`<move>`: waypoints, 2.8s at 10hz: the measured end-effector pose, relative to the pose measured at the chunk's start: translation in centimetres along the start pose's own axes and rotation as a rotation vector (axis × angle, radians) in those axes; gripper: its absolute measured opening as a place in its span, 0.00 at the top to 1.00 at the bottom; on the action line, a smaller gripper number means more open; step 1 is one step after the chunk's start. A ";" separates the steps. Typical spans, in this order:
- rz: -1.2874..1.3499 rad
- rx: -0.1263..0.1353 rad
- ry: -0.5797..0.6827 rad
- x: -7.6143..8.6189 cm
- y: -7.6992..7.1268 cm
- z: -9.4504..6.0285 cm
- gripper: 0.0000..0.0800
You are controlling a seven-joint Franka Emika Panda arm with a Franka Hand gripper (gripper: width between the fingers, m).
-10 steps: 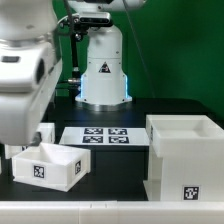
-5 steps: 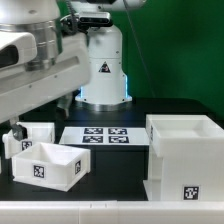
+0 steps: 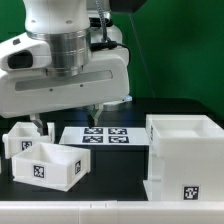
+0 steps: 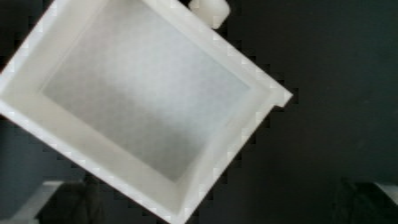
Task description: Assemble drawer
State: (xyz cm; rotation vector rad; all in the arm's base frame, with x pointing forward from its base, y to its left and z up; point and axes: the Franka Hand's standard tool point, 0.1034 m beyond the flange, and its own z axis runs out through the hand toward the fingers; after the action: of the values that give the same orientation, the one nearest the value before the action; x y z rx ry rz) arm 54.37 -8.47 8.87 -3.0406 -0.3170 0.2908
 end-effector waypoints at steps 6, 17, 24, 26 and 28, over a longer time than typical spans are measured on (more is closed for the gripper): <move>0.628 0.072 -0.020 0.1 -1.1 2.3 0.19; 0.597 0.056 0.012 0.5 -2.2 7.0 0.19; 0.558 0.055 0.013 0.6 -2.2 6.9 0.94; 0.381 0.045 0.034 0.6 -0.5 5.6 0.95; 0.149 0.040 0.063 0.9 0.9 4.2 0.95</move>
Offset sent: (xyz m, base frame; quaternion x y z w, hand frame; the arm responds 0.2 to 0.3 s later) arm -0.0114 -0.0047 -0.0261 -0.0037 -0.0227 0.3409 0.9398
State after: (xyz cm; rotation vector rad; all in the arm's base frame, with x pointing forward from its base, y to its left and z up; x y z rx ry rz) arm 54.62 -8.99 4.53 -3.0313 -0.0803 0.2062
